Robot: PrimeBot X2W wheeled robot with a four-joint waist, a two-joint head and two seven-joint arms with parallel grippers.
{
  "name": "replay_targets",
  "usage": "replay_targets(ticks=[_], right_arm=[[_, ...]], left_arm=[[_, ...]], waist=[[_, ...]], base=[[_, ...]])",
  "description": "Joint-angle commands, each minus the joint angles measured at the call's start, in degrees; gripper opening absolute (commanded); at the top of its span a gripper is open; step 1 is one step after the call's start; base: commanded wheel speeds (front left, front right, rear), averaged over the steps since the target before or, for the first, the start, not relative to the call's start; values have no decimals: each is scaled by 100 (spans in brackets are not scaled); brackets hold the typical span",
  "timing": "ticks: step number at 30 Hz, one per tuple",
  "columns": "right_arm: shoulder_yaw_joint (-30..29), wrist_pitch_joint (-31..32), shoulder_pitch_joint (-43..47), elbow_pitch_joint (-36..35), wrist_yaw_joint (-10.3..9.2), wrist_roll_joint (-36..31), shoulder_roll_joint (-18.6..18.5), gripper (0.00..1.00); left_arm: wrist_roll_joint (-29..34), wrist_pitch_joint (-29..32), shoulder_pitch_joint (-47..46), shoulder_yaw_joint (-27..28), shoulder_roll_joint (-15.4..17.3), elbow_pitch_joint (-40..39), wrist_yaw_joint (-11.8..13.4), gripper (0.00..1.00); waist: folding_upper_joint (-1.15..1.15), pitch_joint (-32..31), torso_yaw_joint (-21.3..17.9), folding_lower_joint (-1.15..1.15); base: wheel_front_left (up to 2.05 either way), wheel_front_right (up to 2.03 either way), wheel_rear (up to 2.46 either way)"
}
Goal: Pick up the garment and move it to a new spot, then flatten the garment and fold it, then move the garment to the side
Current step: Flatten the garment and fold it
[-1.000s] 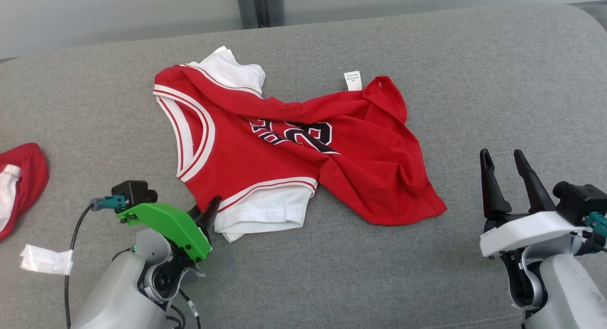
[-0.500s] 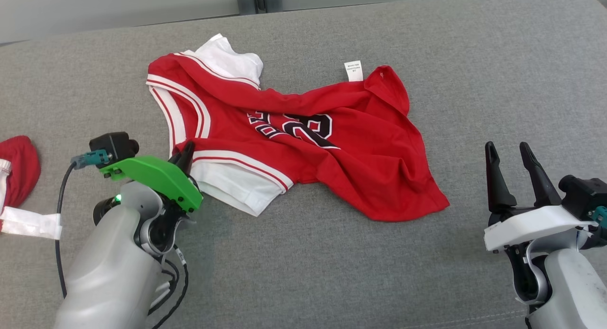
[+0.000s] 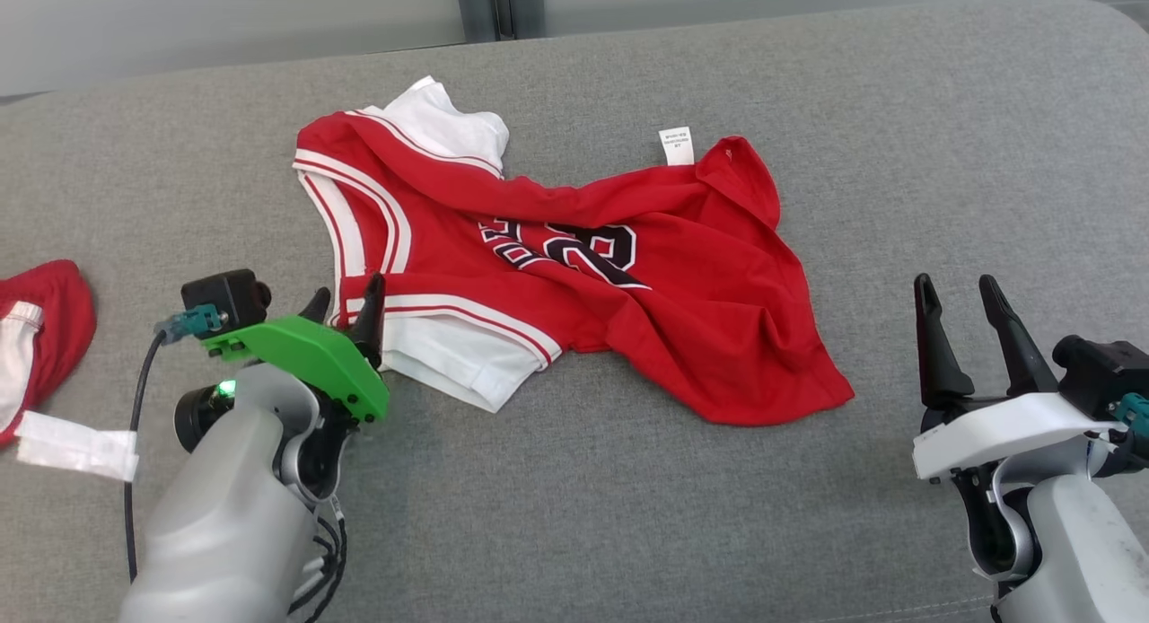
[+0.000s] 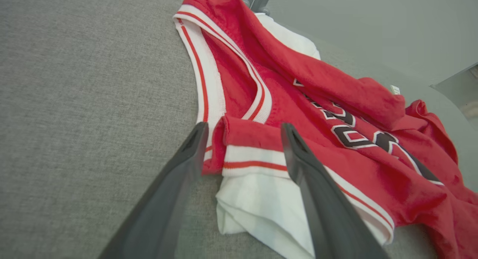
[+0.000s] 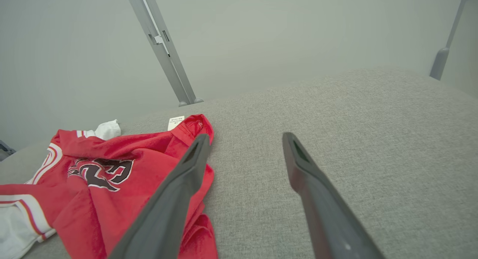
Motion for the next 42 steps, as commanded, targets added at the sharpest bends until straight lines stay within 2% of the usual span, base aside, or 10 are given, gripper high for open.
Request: replay_targets(ticks=[1, 5, 8, 17, 23, 27, 28, 30, 37, 42], right_arm=[[6, -22, 60, 2, 2, -40, 11, 100], [-7, -35, 88, -23, 2, -43, 32, 100], [-36, -51, 101, -38, 2, -36, 52, 100], [-55, -98, 13, -34, 2, -27, 98, 100], [-2, -125, -43, 26, 2, -12, 130, 100], [18, -144, -76, 60, 2, 19, 130, 100], [19, -149, -83, 70, 2, 21, 130, 100], [22, -162, -93, 94, 2, 25, 134, 100], [-24, -188, -40, 159, 2, 19, 156, 100], [-54, -197, 93, 199, 2, 15, 160, 100]], left_arm=[[39, -112, 178, -19, -2, -90, -40, 100], [-89, -16, 670, -128, -156, -543, -114, 100], [-203, 129, 1005, -158, -100, -908, -105, 100], [-554, 685, 1706, -85, 43, -2014, 267, 100], [-643, 913, 1737, -20, 163, -2195, 526, 100], [-748, 1025, 1645, 27, 111, -2160, 477, 100], [-756, 1032, 1619, 25, 97, -2150, 475, 91], [-751, 1022, 1572, 10, 83, -2134, 450, 0], [-615, 892, 1601, -37, 168, -2219, 421, 0], [-480, 839, 1866, -152, 288, -2743, 516, 0]], waist=[[0, -48, 25, 0], [0, -58, 25, 0], [0, -30, 8, 0], [0, 70, -90, 0], [0, 135, -166, 0], [0, 159, -212, 0], [0, 157, -223, 0], [0, 151, -237, 0], [0, 42, -198, 0], [0, -157, -16, 0]], base=[[0, 0, 0], [0, 0, 0], [0, 0, 0], [0, 0, 0], [0, 0, 0], [0, 0, 0], [0, 0, 0], [0, 0, 0], [0, 0, 0], [0, 0, 0]])
